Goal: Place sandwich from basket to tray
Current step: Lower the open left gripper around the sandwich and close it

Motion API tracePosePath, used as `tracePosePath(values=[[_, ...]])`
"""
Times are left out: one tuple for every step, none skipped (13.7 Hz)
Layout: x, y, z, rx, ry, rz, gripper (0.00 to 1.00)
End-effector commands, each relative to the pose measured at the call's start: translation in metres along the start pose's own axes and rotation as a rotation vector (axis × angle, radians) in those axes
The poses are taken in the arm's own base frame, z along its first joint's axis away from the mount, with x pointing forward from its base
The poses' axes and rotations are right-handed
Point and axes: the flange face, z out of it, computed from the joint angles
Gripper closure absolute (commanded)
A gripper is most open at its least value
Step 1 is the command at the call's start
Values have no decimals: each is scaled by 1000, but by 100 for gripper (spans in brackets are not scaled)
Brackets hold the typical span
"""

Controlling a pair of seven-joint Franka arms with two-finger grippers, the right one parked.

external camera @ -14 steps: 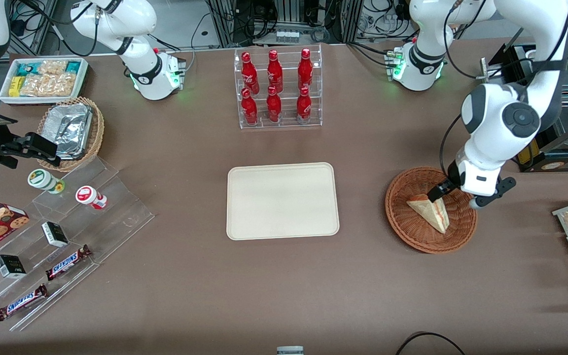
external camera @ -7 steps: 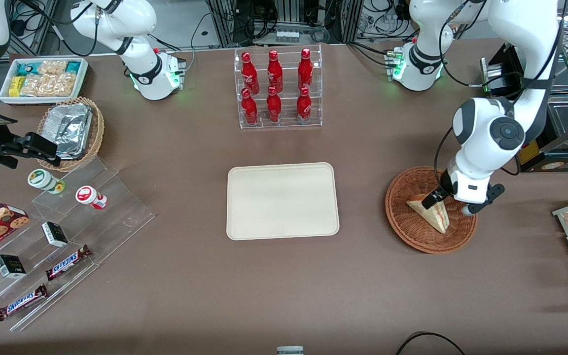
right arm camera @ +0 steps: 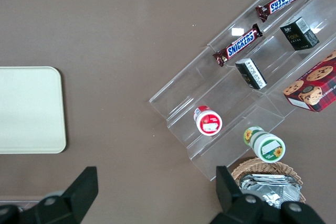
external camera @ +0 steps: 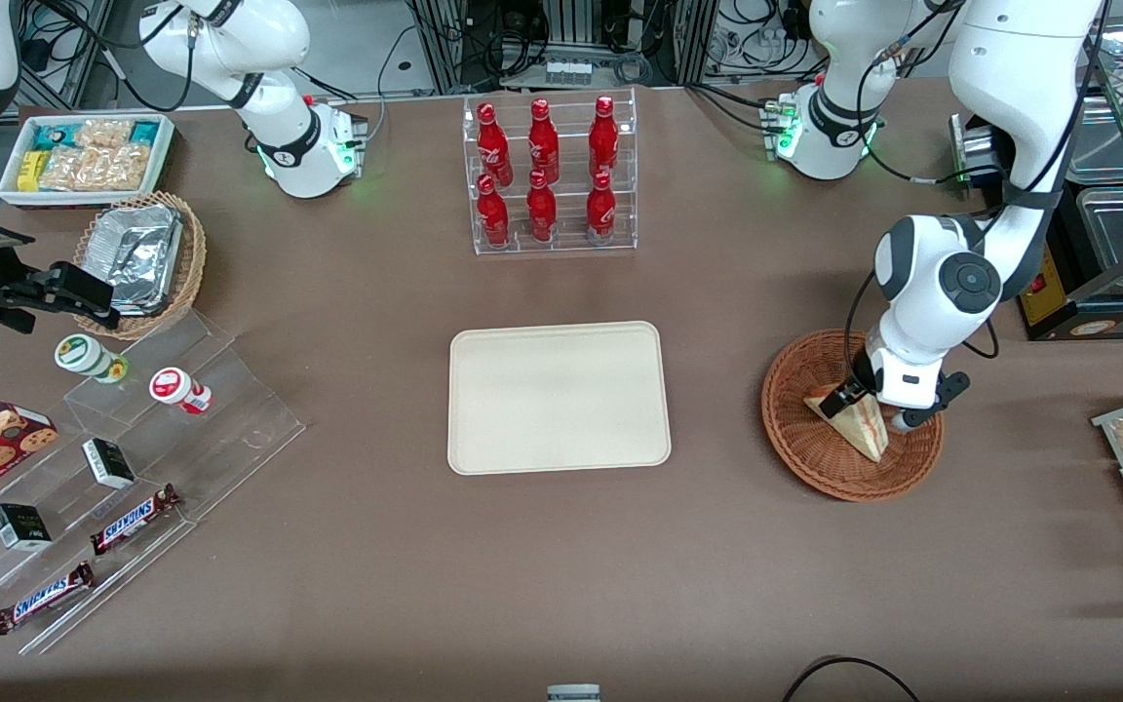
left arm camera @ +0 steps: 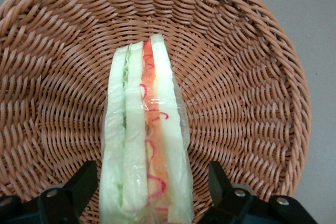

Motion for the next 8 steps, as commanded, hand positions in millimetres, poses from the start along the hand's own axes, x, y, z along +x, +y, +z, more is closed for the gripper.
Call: tracePosePath(values=[[2, 1, -4, -8, 21, -6, 92], [3, 2, -7, -8, 22, -3, 100], [4, 2, -11, -11, 27, -2, 100], [5, 3, -17, -15, 35, 0, 100], [5, 3, -23, -11, 32, 0, 100], [5, 2, -33, 0, 28, 3, 100], [6, 3, -47, 3, 30, 3, 100], [5, 4, -64, 13, 29, 10, 100]])
